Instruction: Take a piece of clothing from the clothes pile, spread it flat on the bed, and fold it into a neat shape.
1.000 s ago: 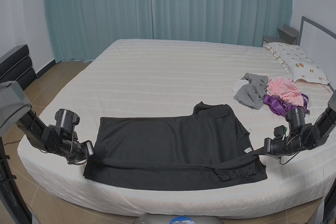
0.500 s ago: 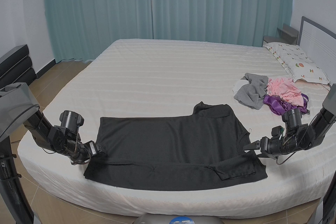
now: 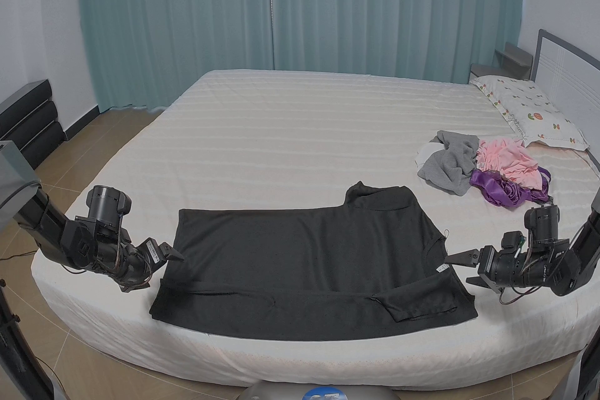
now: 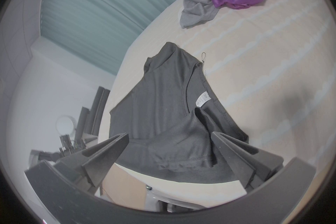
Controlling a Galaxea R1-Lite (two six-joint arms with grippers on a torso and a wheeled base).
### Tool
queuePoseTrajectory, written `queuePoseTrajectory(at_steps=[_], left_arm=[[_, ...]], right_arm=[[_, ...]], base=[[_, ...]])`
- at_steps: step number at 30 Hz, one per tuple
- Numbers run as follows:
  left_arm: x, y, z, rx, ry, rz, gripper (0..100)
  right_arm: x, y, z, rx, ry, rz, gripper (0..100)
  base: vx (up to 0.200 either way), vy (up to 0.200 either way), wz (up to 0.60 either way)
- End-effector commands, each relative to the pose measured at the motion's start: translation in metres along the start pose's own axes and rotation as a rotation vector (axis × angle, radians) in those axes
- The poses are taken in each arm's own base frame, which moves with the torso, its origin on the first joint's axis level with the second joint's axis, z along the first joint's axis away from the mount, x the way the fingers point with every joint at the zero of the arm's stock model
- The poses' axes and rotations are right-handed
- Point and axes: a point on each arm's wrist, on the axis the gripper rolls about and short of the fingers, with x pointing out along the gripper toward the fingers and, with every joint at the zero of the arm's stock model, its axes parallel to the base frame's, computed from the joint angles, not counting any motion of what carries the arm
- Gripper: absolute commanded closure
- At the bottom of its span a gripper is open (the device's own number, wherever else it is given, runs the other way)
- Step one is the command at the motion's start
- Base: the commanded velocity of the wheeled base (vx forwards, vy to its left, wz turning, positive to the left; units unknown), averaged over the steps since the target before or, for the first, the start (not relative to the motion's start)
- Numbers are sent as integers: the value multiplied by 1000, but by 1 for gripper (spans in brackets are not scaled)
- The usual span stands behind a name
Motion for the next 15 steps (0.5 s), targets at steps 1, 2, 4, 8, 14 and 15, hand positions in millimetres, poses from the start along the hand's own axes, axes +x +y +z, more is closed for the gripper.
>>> queuePoseTrajectory(at_steps=[1,2,4,8,14,15], left_arm=[[-4,-6,-10,-19,27,-18,0],[0,-6,-13,-29,43,-11,0],[8,-7,-16,-30,63,-3,0],[33,-7,-19,-31,101,28,0],[40,-18,8,-105,32,-12,0],[42,-19,12,-125,20,-18,0]], right_arm=[[-6,-3,-16,75,10,2,0],[-6,-4,-17,103,8,5,0],[-4,-4,-18,130,5,7,0],[-3,-2,-17,153,1,15,0],[-4,-3,-18,163,0,10,0],[-4,-3,-17,165,0,9,0]], base=[[0,0,0],[0,0,0],[0,0,0],[0,0,0],[0,0,0],[0,0,0]])
